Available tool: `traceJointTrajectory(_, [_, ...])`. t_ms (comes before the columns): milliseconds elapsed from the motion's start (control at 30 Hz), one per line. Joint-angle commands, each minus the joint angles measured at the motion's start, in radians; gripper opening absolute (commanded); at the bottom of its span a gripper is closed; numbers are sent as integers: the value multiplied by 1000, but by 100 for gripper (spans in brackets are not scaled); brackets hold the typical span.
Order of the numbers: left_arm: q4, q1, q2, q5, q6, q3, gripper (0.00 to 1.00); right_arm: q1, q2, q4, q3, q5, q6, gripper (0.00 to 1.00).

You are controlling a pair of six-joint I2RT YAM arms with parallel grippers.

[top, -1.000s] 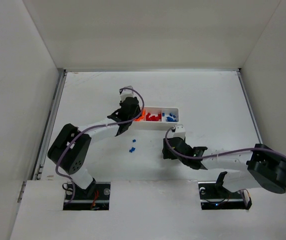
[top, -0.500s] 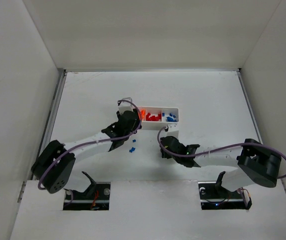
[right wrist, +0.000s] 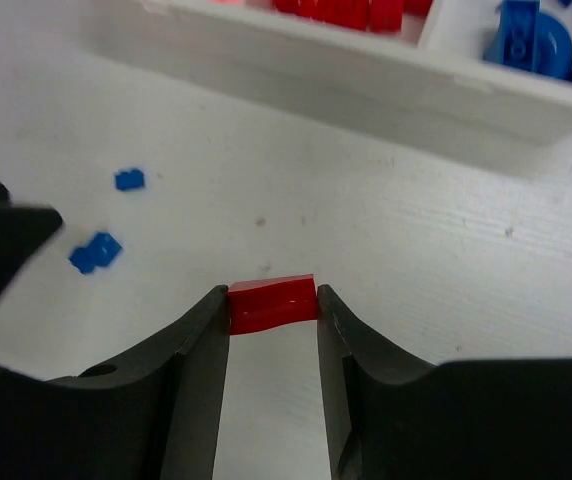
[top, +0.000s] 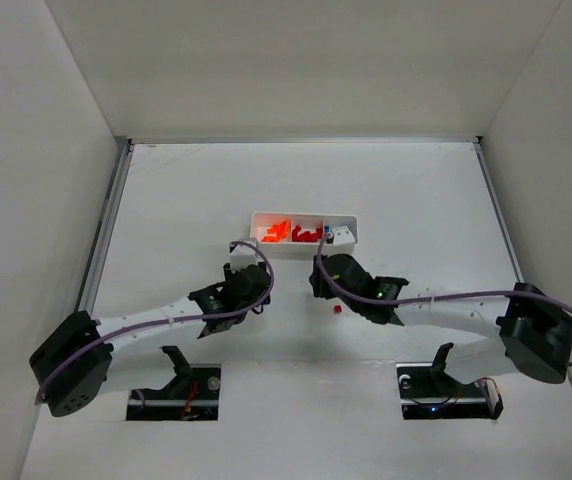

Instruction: Sort the legos into containers by color

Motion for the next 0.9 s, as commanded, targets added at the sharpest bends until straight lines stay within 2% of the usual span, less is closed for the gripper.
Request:
traceJointTrajectory(0, [-44,-33,-29,-19,-68,-27,43,-30,6,55,104,-21,-64,31])
traceJointTrajectory(267, [-37,-81,-95,-19,-107,-75,43,-77,59,51,186,-64,-85,31])
traceJointTrajectory(567, [-24,-105,-69,-12,-93,-92,40,-192,307,114,385,-73,-144,32])
traceJointTrajectory(700, [-11,-101,-40,4,-88,-87,38,-208,348,117,424,-36,-142,40])
traceJointTrajectory(867, [5,-94,24,6,-61,-69,37,-209,361,111,453,-28,-147,59])
